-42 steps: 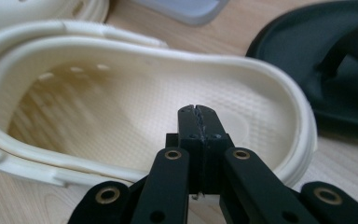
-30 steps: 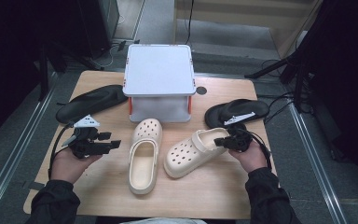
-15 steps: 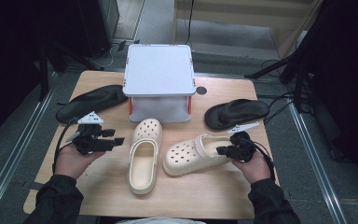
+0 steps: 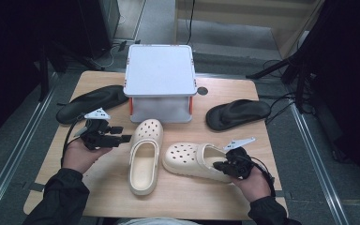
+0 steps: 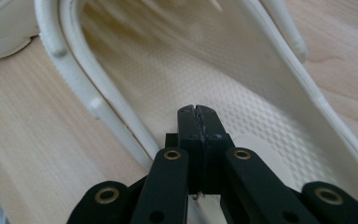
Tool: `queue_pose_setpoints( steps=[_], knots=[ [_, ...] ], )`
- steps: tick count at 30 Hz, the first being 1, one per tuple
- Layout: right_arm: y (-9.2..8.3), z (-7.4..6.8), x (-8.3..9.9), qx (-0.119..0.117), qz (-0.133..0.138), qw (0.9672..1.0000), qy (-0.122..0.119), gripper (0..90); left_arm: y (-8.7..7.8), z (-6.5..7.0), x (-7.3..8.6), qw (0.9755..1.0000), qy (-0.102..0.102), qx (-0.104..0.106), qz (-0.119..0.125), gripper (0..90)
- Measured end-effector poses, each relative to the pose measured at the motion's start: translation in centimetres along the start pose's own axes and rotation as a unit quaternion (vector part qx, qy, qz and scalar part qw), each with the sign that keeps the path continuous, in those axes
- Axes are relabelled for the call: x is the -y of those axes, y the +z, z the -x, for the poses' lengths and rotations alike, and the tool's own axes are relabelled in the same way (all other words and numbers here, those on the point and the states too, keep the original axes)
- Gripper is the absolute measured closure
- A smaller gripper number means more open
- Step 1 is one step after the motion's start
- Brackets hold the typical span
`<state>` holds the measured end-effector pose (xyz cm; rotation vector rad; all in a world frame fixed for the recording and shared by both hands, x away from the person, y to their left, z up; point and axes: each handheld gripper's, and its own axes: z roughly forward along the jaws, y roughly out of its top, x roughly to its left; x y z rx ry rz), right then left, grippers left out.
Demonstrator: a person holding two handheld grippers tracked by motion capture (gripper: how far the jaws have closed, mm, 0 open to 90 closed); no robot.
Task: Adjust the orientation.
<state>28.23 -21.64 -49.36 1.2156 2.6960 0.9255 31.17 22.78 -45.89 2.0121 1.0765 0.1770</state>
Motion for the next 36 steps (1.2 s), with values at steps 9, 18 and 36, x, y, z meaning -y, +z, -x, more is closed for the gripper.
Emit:
queue_pose_setpoints(
  steps=[9,18,36],
  knots=[
    [0.2,-1.8,0.4,-0.017,-0.001,0.9998,-0.011,90.0,0.4,-0.2,-0.3,0.9999,-0.001,0.0,-0.01,44.1],
    [0.9,-2.6,0.1,-0.047,-0.002,0.9987,-0.016,90.0,0.7,-0.3,-0.3,0.9997,-0.002,0.001,-0.023,44.1],
    [-3.0,0.2,-0.2,0.006,0.111,0.9935,-0.021,62.9,0.4,0.0,0.0,0.9998,-0.002,-0.002,-0.021,44.1]
  ],
)
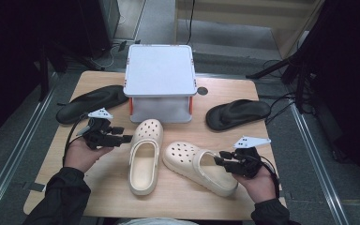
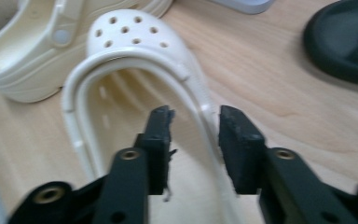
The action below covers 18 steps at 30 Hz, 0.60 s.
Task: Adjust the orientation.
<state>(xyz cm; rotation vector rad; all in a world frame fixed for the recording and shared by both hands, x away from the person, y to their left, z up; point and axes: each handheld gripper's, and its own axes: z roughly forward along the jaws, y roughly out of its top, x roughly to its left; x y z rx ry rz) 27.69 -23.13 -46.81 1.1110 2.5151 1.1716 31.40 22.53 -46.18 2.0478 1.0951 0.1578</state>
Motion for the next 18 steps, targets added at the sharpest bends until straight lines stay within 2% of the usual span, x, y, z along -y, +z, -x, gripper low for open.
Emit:
queue_pose_setpoints(
  steps=[7,13,18],
  knots=[
    [0.6,0.7,-0.5,-0.003,0.004,1.0,0.001,57.5,-0.5,0.1,0.6,1.0,-0.004,-0.007,0.002,44.0],
    [2.0,0.6,-1.0,-0.016,-0.017,0.9997,-0.009,55.1,-1.0,0.2,1.2,0.9999,-0.01,-0.013,0.004,44.0],
    [3.6,0.3,-1.5,-0.023,-0.037,0.9988,-0.022,56.8,-1.4,0.4,1.7,0.9998,-0.013,-0.017,0.004,44.1]
  ],
)
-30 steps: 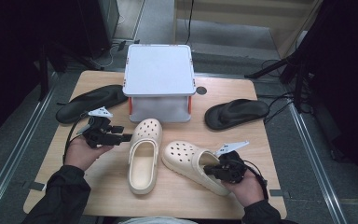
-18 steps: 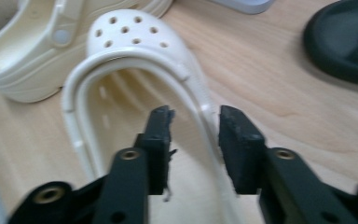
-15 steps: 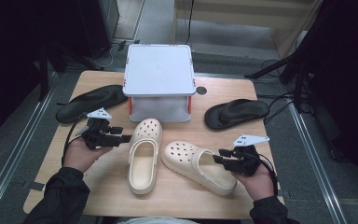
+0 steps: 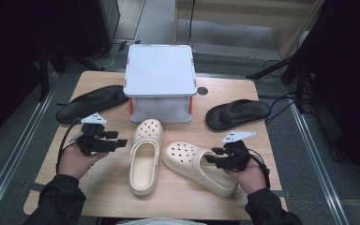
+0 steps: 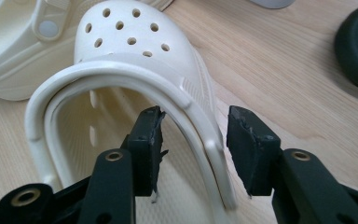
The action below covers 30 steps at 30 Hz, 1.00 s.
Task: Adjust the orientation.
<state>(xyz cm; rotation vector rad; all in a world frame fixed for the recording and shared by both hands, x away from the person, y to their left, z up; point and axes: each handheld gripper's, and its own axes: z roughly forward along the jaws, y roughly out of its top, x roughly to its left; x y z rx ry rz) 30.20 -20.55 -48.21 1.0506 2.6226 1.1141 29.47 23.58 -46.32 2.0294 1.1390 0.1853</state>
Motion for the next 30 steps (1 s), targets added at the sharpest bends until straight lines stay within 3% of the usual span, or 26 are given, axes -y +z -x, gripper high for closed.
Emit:
queue_pose_setpoints(
  steps=[8,17,30],
  knots=[
    [1.6,0.2,-0.7,-0.007,-0.024,0.9997,-0.01,62.3,-0.5,0.2,0.6,1.0,-0.001,-0.005,0.0,44.0],
    [1.6,0.1,-1.0,-0.002,-0.028,0.9994,-0.02,68.3,-0.8,0.2,1.0,0.9999,-0.006,-0.011,0.004,44.1],
    [1.1,0.6,-1.9,0.031,-0.011,0.9993,0.019,75.4,-0.6,0.3,0.9,0.9999,-0.011,-0.008,0.004,44.3]
  ],
)
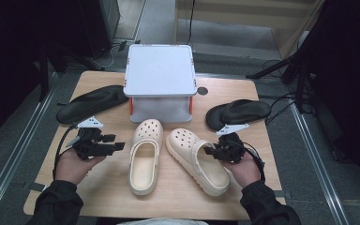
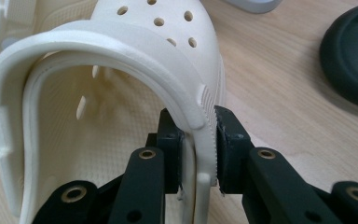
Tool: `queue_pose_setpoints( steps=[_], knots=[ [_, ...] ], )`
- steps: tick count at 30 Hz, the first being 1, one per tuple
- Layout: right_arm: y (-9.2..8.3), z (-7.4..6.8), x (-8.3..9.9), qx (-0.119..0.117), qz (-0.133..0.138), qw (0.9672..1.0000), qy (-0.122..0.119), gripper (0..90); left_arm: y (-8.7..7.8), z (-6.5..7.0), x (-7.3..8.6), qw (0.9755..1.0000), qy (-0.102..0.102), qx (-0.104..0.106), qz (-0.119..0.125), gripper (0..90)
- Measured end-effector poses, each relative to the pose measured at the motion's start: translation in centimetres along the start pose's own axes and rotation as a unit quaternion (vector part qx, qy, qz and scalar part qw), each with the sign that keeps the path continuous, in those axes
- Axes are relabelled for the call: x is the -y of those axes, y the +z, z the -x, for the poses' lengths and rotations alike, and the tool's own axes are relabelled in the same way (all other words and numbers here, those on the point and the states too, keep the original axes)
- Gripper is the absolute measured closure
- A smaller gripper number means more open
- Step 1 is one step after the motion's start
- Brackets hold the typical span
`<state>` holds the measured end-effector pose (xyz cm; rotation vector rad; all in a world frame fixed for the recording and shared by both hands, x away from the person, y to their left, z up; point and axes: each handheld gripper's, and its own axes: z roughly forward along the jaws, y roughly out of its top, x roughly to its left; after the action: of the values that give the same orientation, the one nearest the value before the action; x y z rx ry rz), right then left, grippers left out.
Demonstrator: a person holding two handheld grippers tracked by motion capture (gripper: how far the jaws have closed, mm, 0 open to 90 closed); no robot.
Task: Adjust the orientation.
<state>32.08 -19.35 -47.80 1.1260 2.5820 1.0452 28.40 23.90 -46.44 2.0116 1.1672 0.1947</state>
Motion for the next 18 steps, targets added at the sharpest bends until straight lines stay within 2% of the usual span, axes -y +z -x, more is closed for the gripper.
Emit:
queue_pose_setpoints(
  steps=[4,9,16,18],
  knots=[
    [0.0,0.1,-0.7,0.01,0.012,0.9998,0.008,75.5,0.2,0.0,-0.1,1.0,-0.003,0.005,0.0,46.7],
    [-0.1,0.2,-1.2,0.019,0.019,0.9993,0.025,75.5,0.5,-0.2,-0.3,0.9998,-0.008,0.016,-0.006,54.3],
    [0.6,0.2,-1.7,0.034,0.013,0.9979,0.053,75.4,1.3,-0.6,-0.6,0.9991,-0.018,0.035,-0.019,73.3],
    [0.8,0.2,-1.8,0.04,0.01,0.9974,0.06,75.4,1.6,-0.6,-0.8,0.999,-0.015,0.036,-0.021,78.1]
  ],
)
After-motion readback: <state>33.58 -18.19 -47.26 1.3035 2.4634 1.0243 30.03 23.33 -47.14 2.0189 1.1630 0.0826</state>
